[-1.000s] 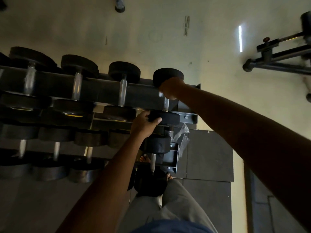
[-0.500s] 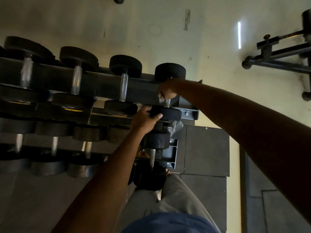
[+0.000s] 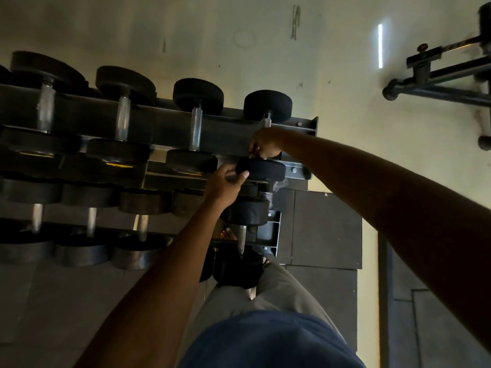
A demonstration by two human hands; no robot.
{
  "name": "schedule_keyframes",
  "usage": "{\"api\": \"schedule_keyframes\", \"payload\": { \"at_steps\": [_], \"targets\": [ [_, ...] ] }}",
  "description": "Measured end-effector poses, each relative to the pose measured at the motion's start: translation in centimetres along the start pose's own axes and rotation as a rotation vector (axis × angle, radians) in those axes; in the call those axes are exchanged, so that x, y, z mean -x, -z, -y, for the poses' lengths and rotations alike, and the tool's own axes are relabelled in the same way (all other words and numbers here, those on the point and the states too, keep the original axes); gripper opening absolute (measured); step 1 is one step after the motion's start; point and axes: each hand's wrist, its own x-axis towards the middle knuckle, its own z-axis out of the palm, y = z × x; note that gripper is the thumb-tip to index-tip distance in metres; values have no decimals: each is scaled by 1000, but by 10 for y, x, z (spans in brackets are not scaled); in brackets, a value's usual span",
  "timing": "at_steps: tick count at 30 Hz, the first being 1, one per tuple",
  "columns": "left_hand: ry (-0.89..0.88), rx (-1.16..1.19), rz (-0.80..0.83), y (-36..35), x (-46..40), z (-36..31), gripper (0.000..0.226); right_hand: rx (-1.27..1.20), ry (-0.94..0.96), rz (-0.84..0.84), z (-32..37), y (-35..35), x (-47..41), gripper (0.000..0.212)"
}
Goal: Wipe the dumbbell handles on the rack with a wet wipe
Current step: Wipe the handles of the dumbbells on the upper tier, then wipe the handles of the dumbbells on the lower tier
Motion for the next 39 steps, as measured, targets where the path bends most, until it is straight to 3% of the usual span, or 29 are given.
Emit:
{"api": "schedule_keyframes", "payload": {
  "at_steps": [2, 7, 11, 16, 18, 23, 28, 32, 39],
  "targets": [
    [-9, -13, -3, 4, 3, -1, 17, -73, 20, -59, -1, -5, 4, 34],
    [-73, -69, 15, 13, 7, -19, 20, -247, -19, -247, -8, -23, 24, 18],
    [-138, -201, 15, 19, 14, -46, 38, -417, -62, -431, -5, -44, 47, 28],
    [-180, -281, -30, 24, 28, -65, 33, -741, -204, -667, 11, -76, 62, 20],
    [-216, -299, -39, 26, 38, -68, 32, -790, -239, -753, 16, -86, 70, 26],
    [-361, -386, -76, 39, 77, -70, 32, -873, -149, -881, 41, -100, 115, 29],
    [-537, -552, -223, 50, 121, -54, 28, -838, -38, -976, 66, -127, 157, 27],
    [-549, -603, -300, 43, 166, -32, 34, -727, 15, -1022, 84, -157, 184, 25],
    [-448, -587, -425, 34, 266, 28, 38, -678, 107, -943, 134, -210, 247, 24]
  ]
}}
